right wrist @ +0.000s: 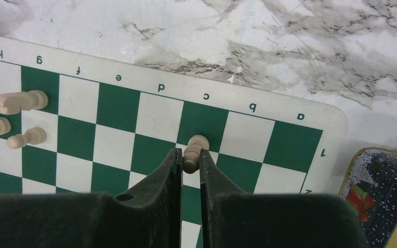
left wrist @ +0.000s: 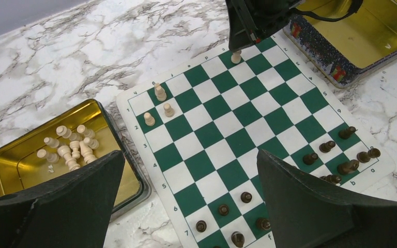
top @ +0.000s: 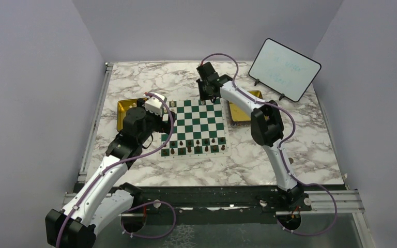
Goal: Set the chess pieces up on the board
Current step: Place the chess piece on the chessboard, then pick up the chess piece from the storage box.
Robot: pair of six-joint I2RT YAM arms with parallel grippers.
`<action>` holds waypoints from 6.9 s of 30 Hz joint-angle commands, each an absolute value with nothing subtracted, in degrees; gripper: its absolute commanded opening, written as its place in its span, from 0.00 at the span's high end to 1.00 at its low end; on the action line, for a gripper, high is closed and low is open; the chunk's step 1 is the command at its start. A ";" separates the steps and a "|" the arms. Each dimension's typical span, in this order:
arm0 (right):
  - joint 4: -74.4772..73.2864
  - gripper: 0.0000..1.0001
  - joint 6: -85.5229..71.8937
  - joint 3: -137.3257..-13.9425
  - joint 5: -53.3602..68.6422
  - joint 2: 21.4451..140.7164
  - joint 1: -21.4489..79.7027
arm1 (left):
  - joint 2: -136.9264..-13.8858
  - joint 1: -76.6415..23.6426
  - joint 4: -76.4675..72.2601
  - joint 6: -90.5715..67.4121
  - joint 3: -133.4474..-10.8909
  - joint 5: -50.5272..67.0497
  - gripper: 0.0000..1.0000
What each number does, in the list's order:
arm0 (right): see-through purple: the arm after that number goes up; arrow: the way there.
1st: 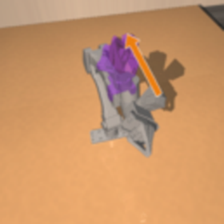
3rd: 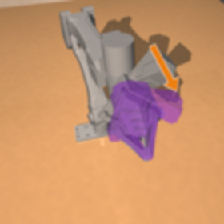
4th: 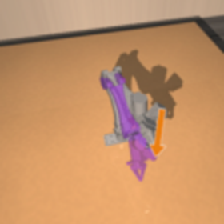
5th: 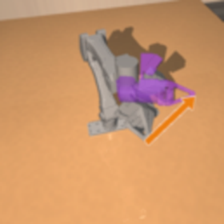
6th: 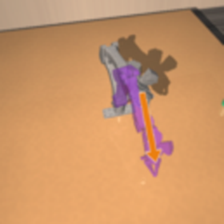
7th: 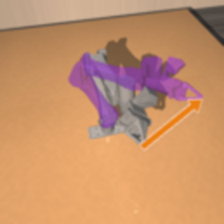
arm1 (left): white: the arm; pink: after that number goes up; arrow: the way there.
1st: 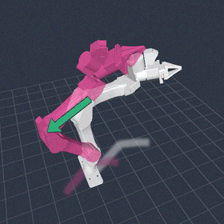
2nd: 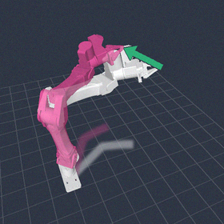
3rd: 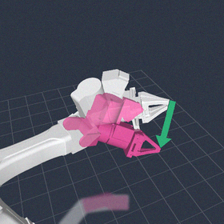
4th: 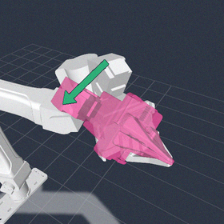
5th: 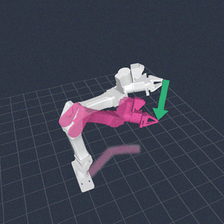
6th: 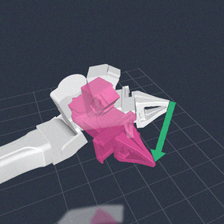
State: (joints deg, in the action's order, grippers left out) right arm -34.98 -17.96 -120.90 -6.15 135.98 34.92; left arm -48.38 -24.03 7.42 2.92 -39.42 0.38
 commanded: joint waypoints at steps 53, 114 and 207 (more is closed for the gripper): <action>-40.89 0.30 -16.67 -127.24 -7.03 134.70 34.89 | -49.90 -24.26 7.54 -1.84 -40.69 -0.11 0.01; -28.51 0.00 -20.83 -62.31 3.61 62.09 35.20 | -101.18 3.67 4.55 -10.28 -68.05 -1.53 0.64; -16.27 0.09 -23.21 -56.20 6.95 62.66 35.29 | -87.28 3.49 20.62 -21.58 -70.68 16.23 0.86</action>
